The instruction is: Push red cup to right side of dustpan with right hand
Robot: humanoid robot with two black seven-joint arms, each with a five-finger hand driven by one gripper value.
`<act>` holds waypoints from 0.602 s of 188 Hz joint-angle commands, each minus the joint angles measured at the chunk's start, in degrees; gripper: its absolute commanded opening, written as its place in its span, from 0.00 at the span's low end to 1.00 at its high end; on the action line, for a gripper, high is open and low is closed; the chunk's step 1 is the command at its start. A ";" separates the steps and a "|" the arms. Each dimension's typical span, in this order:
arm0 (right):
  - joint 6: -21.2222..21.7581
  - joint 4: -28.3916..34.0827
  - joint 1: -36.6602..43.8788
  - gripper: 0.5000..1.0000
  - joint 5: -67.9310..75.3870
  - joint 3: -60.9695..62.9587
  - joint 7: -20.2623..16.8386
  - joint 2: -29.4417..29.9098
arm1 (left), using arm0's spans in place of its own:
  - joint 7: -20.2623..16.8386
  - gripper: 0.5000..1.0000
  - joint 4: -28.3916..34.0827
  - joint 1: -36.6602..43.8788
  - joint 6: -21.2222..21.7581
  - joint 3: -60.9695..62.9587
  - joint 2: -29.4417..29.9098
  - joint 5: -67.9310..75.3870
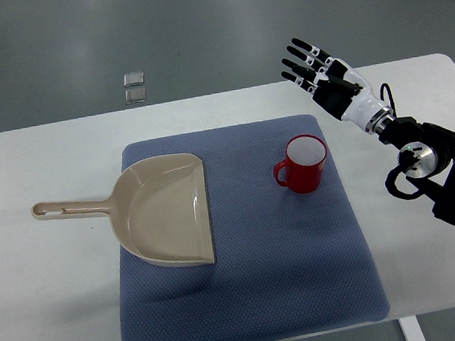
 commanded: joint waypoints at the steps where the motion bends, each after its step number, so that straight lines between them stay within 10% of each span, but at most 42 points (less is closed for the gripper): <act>1: 0.00 0.00 -0.05 0.87 0.01 -0.08 0.02 -0.01 | -0.03 1.00 0.00 0.01 0.03 -0.03 0.00 0.01; 113: 0.88 7.11 -0.58 0.87 -11.94 -0.96 -0.15 -6.42 | -0.03 1.00 -0.09 0.01 -0.05 0.15 0.00 0.01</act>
